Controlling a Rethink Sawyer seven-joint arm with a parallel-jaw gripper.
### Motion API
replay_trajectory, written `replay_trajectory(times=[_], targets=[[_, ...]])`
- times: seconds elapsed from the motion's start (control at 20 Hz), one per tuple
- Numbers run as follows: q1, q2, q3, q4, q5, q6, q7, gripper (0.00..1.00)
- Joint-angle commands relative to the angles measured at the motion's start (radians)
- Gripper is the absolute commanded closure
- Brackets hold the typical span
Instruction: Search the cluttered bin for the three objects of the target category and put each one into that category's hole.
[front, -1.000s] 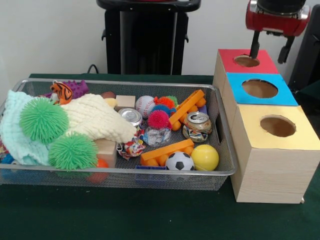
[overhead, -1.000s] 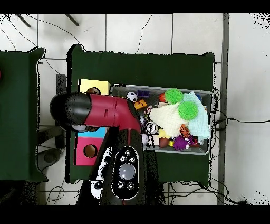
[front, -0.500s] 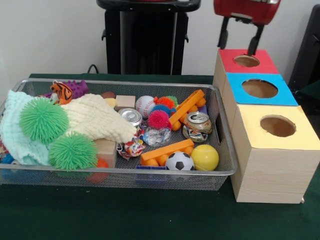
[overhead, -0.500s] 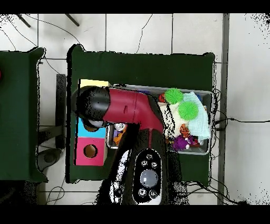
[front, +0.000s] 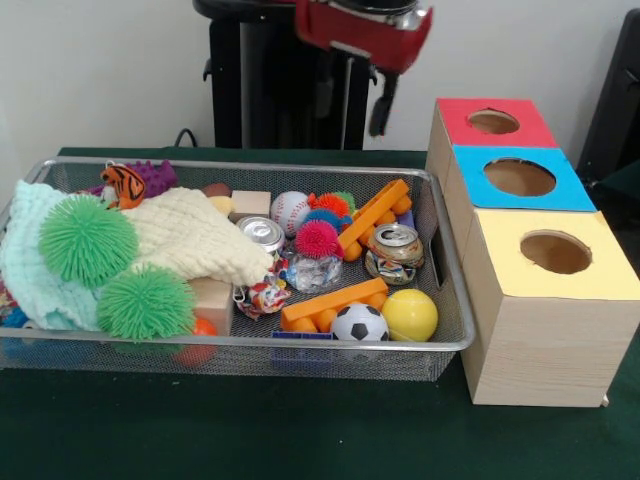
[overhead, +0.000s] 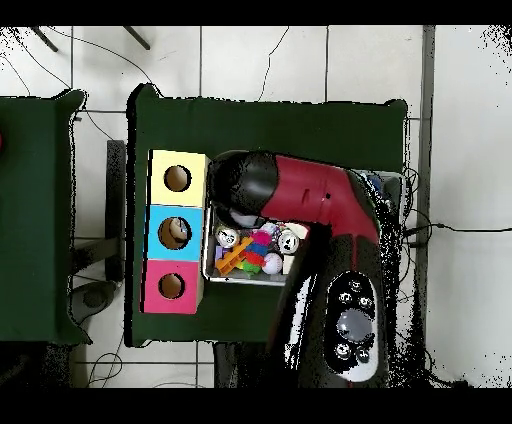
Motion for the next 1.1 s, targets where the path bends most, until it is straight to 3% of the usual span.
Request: replay_trajectory(times=[0.05,0.6,1.1], targets=[[-0.085,0.12,0.121,-0.053,-0.082,-0.115,-0.129,0.0],[-0.122,0.243,0.202,-0.125,-0.117,-0.292,-0.089,0.0],[-0.142,0.283,0.278,-0.098,-0.082,-0.305,-0.07,0.0]])
